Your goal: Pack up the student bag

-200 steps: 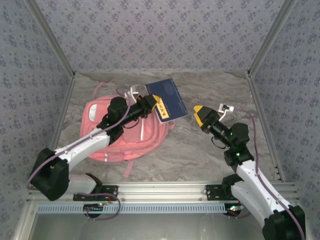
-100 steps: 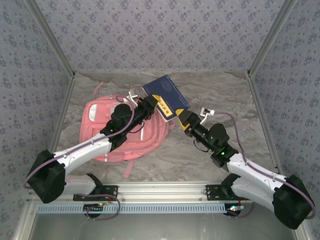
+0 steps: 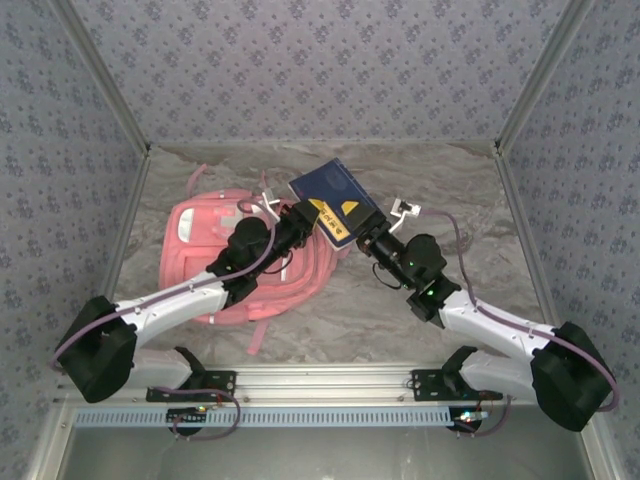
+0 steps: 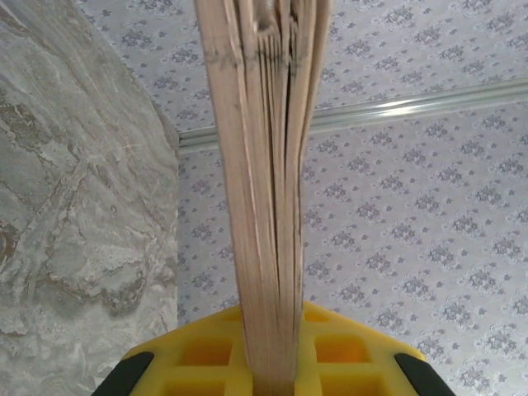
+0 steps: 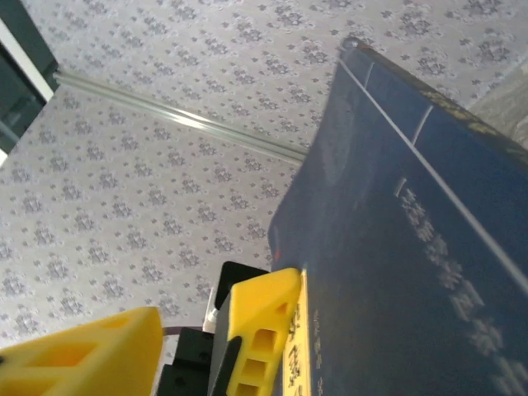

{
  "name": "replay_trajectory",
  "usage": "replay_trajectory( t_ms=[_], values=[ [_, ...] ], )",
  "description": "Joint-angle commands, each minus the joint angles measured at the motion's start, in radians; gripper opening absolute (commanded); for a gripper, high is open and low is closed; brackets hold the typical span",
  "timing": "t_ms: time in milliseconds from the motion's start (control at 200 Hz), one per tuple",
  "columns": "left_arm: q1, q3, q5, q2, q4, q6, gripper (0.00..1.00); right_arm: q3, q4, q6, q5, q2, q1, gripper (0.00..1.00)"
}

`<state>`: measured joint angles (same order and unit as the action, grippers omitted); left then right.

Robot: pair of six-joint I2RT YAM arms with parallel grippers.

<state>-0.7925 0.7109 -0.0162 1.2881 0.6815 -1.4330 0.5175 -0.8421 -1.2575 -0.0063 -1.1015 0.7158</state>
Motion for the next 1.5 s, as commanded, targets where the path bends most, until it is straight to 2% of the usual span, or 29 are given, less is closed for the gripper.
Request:
replay_trajectory(
  t_ms=[0, 100, 150, 190, 305, 400, 490, 545, 685, 764, 829, 954, 1004, 1129, 1234, 1369, 1494],
  values=[
    [-0.007, -0.010, -0.023, 0.003, 0.094, -0.009, 0.00, 0.040, -0.028, 0.029, 0.052, 0.002, 0.018, 0.55],
    [-0.007, -0.013, -0.024, 0.001, 0.096, -0.006, 0.00, 0.036, -0.017, 0.036, 0.073, 0.006, 0.024, 0.30],
    [-0.007, -0.016, -0.027, -0.001, 0.096, -0.003, 0.00, 0.035, -0.007, 0.036, 0.083, 0.008, 0.027, 0.23],
    [-0.007, -0.019, -0.032, -0.006, 0.096, -0.002, 0.00, 0.034, 0.001, 0.038, 0.088, 0.012, 0.029, 0.22],
    [-0.008, -0.022, -0.042, -0.019, 0.086, 0.013, 0.00, 0.030, 0.006, 0.039, 0.093, 0.014, 0.032, 0.32],
    [-0.008, -0.025, -0.053, -0.037, 0.070, 0.031, 0.00, 0.020, -0.001, 0.038, 0.095, 0.015, 0.032, 0.52],
    [-0.007, -0.032, -0.063, -0.048, 0.055, 0.042, 0.00, 0.013, -0.005, 0.040, 0.093, 0.018, 0.033, 0.52],
    [-0.008, -0.033, -0.064, -0.050, 0.052, 0.045, 0.00, 0.011, -0.006, 0.039, 0.093, 0.019, 0.035, 0.45],
    [-0.009, -0.026, -0.051, -0.046, 0.052, 0.047, 0.00, 0.019, 0.009, 0.038, 0.096, 0.019, 0.041, 0.19],
    [-0.010, -0.014, -0.030, -0.039, 0.045, 0.055, 0.00, 0.032, 0.039, 0.049, 0.095, 0.022, 0.045, 0.00],
    [-0.009, -0.007, -0.018, -0.046, 0.016, 0.072, 0.02, 0.039, 0.084, 0.056, 0.094, 0.038, 0.045, 0.00],
    [0.009, 0.029, 0.002, -0.131, -0.201, 0.193, 0.46, 0.027, 0.218, 0.100, 0.111, 0.122, 0.032, 0.00],
    [0.026, 0.071, 0.021, -0.171, -0.355, 0.276, 0.54, 0.030, 0.301, 0.126, 0.115, 0.169, 0.020, 0.00],
    [0.070, 0.180, 0.064, -0.230, -0.725, 0.495, 0.54, 0.051, 0.621, 0.175, 0.147, 0.283, -0.031, 0.00],
    [0.086, 0.236, 0.062, -0.233, -0.947, 0.646, 0.54, 0.031, 0.719, 0.174, 0.076, 0.343, -0.102, 0.00],
    [0.150, 0.316, 0.152, -0.150, -1.154, 0.738, 0.54, 0.009, 0.812, 0.153, -0.002, 0.399, -0.169, 0.00],
    [0.215, 0.360, 0.205, -0.054, -1.262, 0.722, 0.58, -0.016, 0.856, 0.127, -0.058, 0.421, -0.202, 0.00]
  ],
)
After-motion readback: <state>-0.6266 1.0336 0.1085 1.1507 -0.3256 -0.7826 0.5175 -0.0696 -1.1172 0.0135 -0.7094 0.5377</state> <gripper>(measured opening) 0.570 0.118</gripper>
